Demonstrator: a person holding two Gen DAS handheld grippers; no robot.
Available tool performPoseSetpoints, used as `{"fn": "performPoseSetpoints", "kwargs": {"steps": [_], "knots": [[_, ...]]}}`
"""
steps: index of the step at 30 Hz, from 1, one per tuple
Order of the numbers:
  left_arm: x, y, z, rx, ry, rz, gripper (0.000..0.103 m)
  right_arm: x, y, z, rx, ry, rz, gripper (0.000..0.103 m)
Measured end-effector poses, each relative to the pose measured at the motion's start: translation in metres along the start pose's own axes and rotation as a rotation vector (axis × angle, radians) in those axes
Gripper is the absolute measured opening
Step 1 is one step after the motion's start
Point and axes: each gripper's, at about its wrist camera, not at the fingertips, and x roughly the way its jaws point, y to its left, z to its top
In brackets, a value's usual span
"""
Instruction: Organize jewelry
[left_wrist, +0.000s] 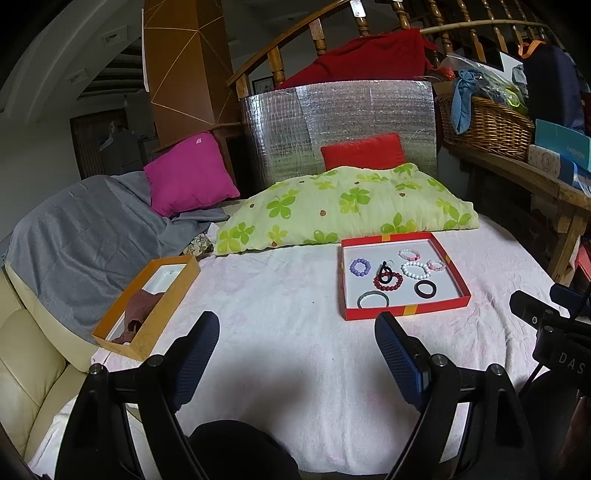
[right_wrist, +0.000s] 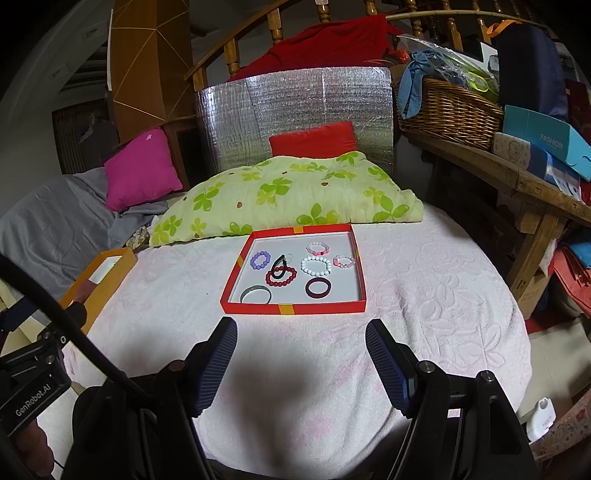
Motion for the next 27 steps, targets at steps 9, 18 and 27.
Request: {"fn": "performPoseSetpoints", "kwargs": {"steps": [9,18,27], "knots": [[0.0000,-0.0009,-0.0004,0.001,0.001,0.000,0.087,-0.0001,0.0003,0.0007,0.001,0.003,0.003,0.076],[0.0017,-0.0004,-0.0007,0.003,0.007,0.002,0.087,0.0012,0.0012,0.0009,0.004,0.006,0.004,0.076],[0.0048,0.0012,0.0057,0.002,-0.003,-0.004,0.087,0.0029,0.0025,0.0077,-0.007,-0.012,-0.007,0.076]]}}
